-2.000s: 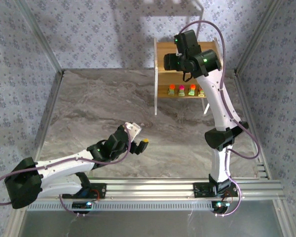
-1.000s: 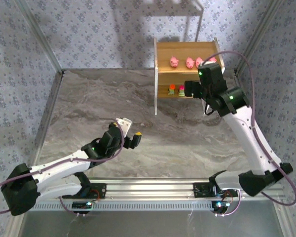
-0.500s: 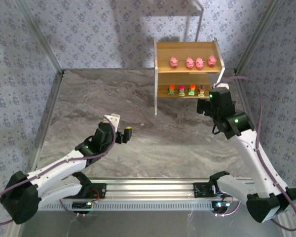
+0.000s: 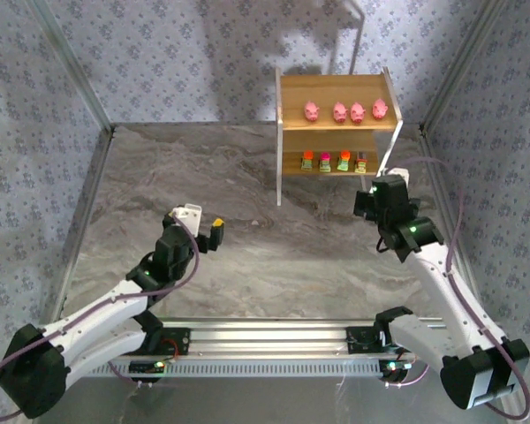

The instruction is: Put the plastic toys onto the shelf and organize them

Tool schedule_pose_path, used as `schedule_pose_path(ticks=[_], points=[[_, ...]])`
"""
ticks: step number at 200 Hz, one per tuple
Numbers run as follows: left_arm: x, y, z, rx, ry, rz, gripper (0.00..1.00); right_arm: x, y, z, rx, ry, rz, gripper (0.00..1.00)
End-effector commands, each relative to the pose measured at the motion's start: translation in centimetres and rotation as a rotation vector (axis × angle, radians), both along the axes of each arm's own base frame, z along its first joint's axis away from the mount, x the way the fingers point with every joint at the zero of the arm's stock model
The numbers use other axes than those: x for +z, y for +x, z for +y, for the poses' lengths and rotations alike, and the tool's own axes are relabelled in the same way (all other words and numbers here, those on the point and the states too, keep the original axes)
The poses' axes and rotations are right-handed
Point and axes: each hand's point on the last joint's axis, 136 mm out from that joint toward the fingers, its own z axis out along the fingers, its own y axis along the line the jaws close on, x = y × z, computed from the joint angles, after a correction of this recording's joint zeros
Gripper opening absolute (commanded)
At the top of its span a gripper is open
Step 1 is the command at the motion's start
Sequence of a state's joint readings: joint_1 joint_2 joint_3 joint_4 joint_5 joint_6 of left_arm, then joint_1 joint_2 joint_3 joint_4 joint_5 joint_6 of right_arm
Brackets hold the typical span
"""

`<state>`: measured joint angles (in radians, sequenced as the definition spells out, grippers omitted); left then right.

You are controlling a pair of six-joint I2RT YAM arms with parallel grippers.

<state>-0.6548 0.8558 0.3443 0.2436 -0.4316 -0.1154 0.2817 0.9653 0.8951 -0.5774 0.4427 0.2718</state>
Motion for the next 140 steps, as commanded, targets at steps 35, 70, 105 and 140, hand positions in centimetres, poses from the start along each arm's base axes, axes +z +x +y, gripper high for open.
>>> schedule_pose_path(ticks=[35,70,105,140], points=[[1.3,3.5,2.3,0.135,0.064,-0.051,1.00,-3.2,0.3,-0.6,-0.036,-0.008,-0.067,0.98],[0.7,5.3,3.9,0.190,0.085,-0.060,1.00,-4.4,0.2,-1.5,-0.047,-0.057,-0.045,0.98],[0.5,6.2,5.2,0.152,0.083,-0.076,1.00,-4.3,0.2,-1.9,-0.034,-0.057,-0.101,0.98],[0.0,7.0,8.0,0.169,0.026,-0.062,1.00,-3.9,0.4,-2.5,-0.041,-0.056,-0.143,0.98]])
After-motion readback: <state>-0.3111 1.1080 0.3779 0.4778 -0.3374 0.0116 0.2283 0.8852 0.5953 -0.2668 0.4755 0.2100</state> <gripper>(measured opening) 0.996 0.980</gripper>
